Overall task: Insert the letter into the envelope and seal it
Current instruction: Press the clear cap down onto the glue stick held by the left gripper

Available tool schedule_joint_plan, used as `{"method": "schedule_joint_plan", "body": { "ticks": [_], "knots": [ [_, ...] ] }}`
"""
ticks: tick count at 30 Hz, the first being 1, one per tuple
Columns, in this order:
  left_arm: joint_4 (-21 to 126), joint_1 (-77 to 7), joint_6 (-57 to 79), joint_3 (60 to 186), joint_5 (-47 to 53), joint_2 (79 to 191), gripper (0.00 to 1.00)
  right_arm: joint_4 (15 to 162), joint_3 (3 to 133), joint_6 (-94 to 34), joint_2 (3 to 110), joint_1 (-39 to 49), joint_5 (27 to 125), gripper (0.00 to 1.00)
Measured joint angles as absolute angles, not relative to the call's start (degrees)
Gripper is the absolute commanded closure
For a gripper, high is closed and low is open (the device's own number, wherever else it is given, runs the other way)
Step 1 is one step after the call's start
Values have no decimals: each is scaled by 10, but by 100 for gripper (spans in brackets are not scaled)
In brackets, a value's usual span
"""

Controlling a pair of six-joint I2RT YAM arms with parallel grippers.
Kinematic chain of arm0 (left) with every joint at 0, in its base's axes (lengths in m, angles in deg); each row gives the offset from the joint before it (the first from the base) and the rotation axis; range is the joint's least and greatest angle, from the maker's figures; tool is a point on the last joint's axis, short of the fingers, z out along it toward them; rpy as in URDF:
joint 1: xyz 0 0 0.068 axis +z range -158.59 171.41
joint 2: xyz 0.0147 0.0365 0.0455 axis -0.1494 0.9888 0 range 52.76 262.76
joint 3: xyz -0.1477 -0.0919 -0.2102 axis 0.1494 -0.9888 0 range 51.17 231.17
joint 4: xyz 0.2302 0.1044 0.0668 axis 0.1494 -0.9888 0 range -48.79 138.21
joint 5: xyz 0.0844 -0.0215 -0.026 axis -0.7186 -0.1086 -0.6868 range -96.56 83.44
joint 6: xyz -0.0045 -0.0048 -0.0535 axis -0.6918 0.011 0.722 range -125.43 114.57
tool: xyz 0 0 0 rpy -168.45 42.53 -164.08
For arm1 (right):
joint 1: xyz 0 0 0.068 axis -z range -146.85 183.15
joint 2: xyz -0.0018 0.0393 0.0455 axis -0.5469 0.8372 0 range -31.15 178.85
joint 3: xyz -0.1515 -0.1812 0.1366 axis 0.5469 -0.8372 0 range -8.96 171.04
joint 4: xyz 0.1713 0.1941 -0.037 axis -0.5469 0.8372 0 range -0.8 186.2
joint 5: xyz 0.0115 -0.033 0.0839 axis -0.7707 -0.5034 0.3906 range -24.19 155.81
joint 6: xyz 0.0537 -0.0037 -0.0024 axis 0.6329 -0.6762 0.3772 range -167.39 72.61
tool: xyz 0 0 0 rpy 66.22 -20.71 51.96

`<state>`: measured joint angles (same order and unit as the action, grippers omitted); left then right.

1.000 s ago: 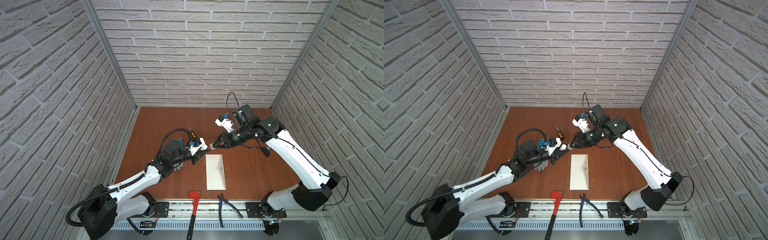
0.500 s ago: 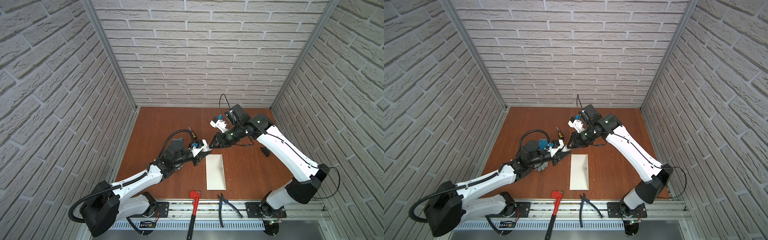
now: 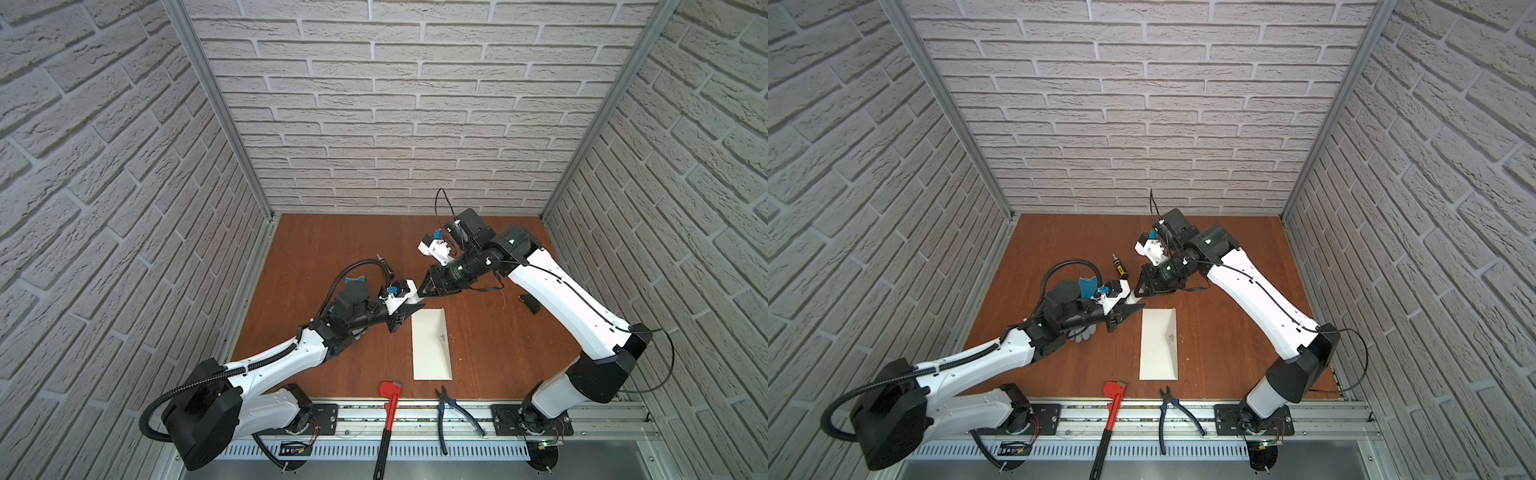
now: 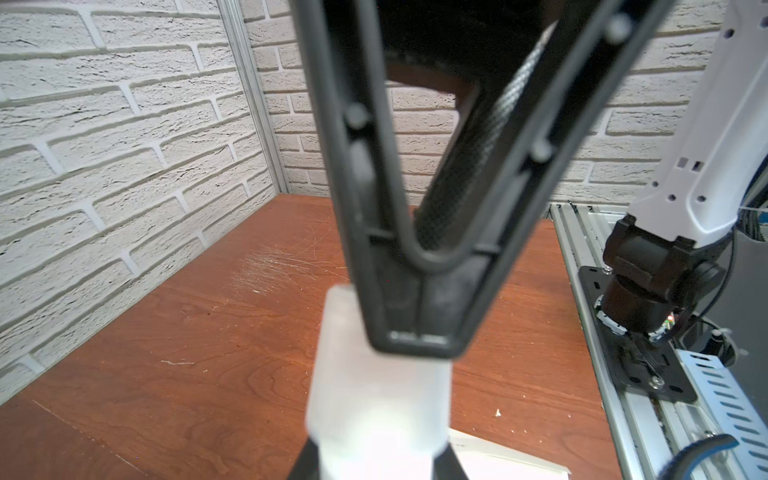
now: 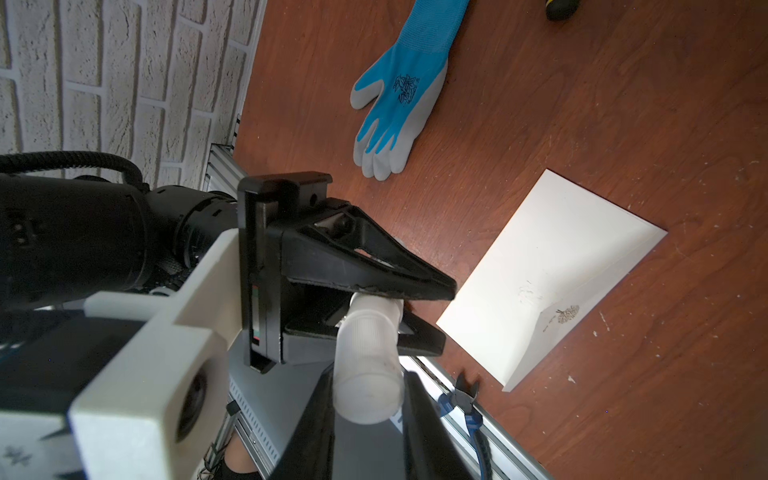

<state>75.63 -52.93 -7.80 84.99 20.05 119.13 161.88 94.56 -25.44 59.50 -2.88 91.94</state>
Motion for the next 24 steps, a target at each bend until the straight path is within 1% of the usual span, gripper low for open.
{"method": "schedule_joint_plan", "body": {
  "ticks": [8,24],
  "knots": [
    [761,-530,-78,857,201,1191,100,1638,955,-258,596,-29,909,80],
    [757,-530,-78,859,201,1205,100,1619,955,-257,613,-28,918,80]
  ]
}}
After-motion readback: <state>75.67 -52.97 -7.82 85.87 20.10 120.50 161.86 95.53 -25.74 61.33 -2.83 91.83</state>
